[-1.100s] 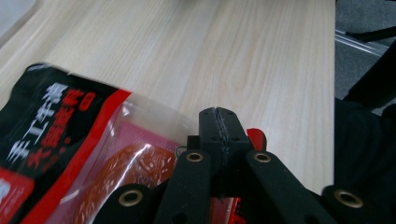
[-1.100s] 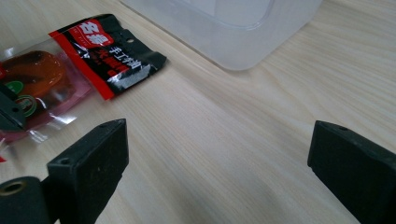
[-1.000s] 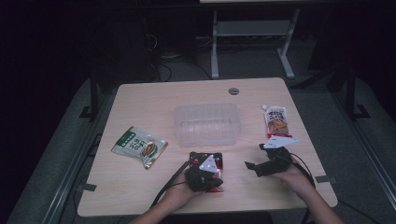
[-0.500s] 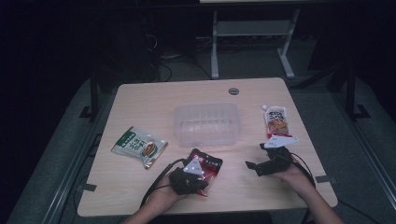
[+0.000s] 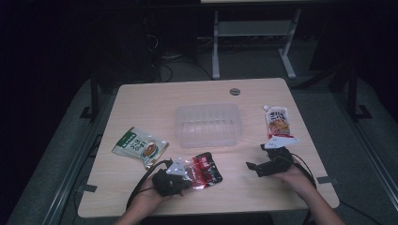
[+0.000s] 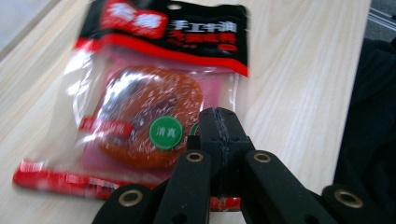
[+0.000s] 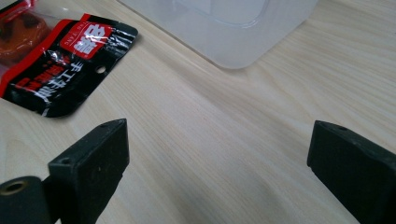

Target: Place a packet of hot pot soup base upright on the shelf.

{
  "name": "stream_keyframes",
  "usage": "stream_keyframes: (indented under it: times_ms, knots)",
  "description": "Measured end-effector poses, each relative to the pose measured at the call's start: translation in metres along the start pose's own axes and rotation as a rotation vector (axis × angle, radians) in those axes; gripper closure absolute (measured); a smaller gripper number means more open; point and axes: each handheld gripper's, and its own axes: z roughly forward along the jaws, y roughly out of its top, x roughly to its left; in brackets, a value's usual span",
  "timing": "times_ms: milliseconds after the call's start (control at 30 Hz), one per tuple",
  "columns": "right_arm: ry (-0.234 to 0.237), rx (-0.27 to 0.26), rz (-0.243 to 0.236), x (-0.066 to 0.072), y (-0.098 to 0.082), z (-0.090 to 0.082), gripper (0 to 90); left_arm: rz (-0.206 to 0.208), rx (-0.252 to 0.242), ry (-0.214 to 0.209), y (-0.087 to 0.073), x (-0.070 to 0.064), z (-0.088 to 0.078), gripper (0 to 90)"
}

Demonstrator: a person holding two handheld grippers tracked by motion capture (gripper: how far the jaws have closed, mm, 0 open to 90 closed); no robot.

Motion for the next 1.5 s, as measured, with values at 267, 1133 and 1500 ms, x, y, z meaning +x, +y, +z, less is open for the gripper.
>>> stream_keyframes:
  times_ms: [267, 1133, 1500]
  knots:
    - [0.006, 0.005, -0.007, 0.001, 0.001, 0.001, 5.1, -0.045, -0.053, 0.019, -0.006, 0.009, -0.013, 89.7]
    - [0.026, 0.014, -0.017, 0.003, 0.004, 0.004, 5.1, -0.144, -0.024, 0.074, -0.022, 0.039, -0.018, 89.7]
    - [0.039, 0.009, -0.021, 0.004, 0.005, 0.001, 5.0, -0.167, -0.010, 0.060, -0.024, 0.043, -0.013, 89.7]
